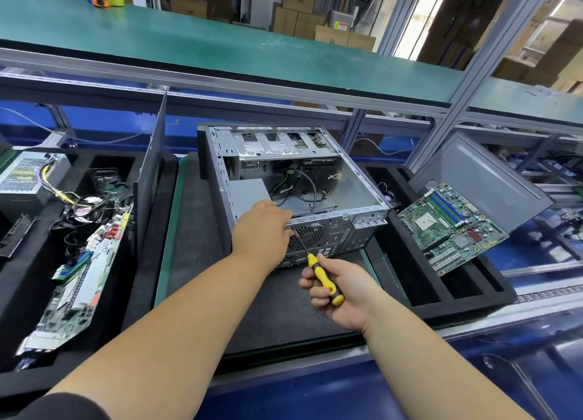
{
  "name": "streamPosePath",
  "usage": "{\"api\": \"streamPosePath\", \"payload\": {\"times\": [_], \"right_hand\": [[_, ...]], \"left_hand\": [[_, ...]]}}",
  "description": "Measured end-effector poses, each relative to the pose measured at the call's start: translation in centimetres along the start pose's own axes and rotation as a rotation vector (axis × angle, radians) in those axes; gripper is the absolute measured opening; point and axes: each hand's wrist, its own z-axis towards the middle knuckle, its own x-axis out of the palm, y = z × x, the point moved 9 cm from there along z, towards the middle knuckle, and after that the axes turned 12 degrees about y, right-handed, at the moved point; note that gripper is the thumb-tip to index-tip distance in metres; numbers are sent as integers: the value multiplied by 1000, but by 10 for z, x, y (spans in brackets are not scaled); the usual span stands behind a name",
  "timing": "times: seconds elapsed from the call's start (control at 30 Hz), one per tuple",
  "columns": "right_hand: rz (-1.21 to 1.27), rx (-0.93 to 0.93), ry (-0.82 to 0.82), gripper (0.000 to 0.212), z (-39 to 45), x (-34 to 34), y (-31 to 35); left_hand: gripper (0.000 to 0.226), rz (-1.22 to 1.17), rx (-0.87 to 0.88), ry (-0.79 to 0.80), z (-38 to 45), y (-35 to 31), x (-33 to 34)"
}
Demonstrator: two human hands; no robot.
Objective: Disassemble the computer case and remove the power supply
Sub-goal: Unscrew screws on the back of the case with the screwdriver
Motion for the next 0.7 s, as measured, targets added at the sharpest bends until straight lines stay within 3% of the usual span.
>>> {"api": "streamPosePath", "payload": {"times": [0.07,0.13,0.2,0.33,0.4,0.57,0.63,0.7], "right_hand": [[78,1,47,41,3,3,-6],[-17,-26,-16,42,6,0,-6],[-386,-54,-215,44,4,-9,5],[-1442,-138,-606,35,-13,7,44],[-1732,-121,-749,31,-17,16,50],[-1791,-132,-798,25,-16,20,55],[-1615,-188,-697,26,-19,11,58],[-1228,-188,-543,36,-17,-3,55]], "left_hand": [[13,5,6,-17,-1,-1,-2],[12,9,12,-22,-1,-2,-3],[12,7,14,-18,-1,-2,-3],[13,9,11,-12,0,-2,-1],[13,10,13,-10,0,-2,-1],[17,17,9,9,1,-1,1],[16,12,2,2,0,-1,0],[15,7,1,-3,0,-1,0]]}}
